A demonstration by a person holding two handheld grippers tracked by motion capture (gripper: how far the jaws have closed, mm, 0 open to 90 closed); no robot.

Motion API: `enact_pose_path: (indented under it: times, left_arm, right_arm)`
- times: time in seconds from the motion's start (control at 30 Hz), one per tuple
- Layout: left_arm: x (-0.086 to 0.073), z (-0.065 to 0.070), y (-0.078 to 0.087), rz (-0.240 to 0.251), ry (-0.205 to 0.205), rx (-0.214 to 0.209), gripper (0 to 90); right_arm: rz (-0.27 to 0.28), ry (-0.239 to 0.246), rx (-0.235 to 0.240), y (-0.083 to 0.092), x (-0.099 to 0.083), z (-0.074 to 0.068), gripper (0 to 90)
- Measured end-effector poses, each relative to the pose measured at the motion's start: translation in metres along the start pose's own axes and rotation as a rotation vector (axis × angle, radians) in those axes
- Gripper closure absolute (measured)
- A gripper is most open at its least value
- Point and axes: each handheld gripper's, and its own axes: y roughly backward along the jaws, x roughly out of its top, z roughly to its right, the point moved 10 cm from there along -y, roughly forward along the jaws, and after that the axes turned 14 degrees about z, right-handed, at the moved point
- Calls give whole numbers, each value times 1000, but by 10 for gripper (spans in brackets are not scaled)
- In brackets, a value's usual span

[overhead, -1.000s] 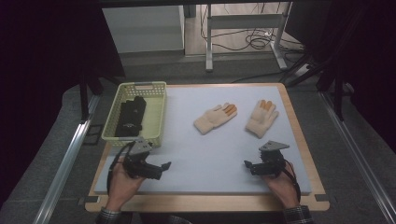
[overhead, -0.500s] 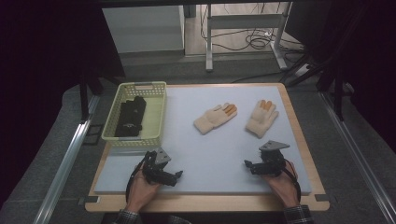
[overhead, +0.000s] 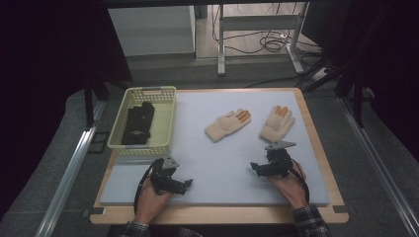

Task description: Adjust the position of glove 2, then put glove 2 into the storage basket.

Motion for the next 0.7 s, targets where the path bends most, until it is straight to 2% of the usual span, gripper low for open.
enact_pose_path:
  times: [0.37,0.7]
  left_arm:
    - [0,0,0,1,-2,-1,0]
    - [0,0,0,1,-1,-1,1]
  right_arm:
    - [6,-14,42,-28,24,-6,162]
    - [7,-13,62,-53,40,-11,255]
